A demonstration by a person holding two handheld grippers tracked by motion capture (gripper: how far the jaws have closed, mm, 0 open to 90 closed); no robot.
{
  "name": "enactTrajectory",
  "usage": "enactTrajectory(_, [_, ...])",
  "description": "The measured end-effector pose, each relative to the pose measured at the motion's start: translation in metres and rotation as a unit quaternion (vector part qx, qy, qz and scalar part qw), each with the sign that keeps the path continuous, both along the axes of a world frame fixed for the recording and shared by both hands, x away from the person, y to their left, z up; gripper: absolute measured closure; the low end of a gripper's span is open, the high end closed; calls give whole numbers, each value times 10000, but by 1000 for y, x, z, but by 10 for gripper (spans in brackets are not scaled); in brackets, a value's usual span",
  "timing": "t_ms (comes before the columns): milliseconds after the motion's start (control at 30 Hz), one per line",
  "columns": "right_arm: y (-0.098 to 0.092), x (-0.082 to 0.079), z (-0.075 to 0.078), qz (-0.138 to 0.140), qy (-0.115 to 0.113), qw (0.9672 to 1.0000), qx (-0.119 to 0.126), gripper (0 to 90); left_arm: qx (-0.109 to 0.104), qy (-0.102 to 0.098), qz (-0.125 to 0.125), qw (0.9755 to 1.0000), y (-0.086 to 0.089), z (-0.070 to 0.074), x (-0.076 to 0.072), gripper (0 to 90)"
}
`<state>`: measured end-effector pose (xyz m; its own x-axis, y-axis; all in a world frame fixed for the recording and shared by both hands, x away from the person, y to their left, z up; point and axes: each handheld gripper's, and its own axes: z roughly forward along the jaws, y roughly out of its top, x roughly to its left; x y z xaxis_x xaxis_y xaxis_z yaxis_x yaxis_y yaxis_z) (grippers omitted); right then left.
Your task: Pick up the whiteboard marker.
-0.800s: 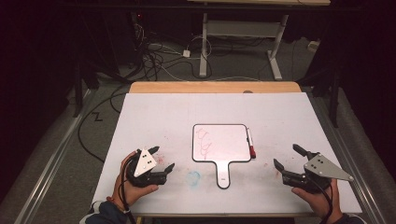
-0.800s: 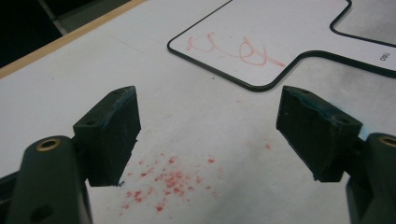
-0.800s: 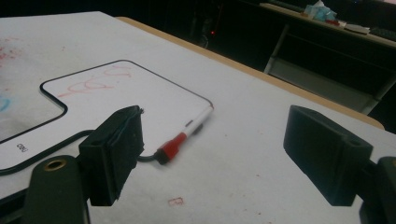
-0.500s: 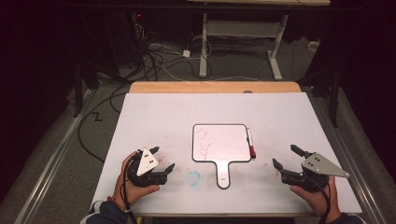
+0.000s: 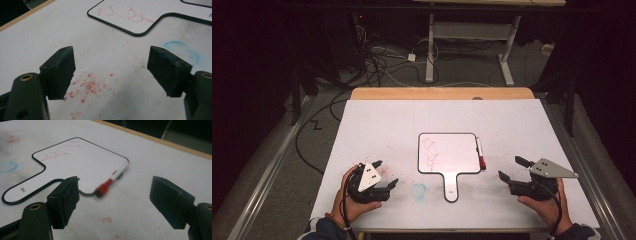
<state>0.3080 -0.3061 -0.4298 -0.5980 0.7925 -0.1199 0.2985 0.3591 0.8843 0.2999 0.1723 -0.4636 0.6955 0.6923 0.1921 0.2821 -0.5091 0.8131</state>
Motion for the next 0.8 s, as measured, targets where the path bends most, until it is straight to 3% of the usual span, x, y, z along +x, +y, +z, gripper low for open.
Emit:
enactTrajectory(133, [2,5,1,65,-25,10000,-38,265,50,79,6,10000,0,-1,-1,218])
enactTrajectory(333, [7,14,5,131,125,9998,-50,276,35,20,-106,9999,1,0,-2,211])
enactTrajectory(367, [8,21,7,128,329,9994,71,281,55,31,-118,9999,1,0,-2,211])
enactTrajectory(500, [8,30,9,50,568,9983,112,296,165,80,-115,9998,-1,-2,-2,211])
enactTrajectory(633, [12,49,9,-21,1081,9941,59,300,231,81,-141,9996,-3,-3,-2,214])
enactTrajectory(800, [18,66,8,-15,1306,9914,-33,327,227,79,-211,9995,-4,-3,-2,215])
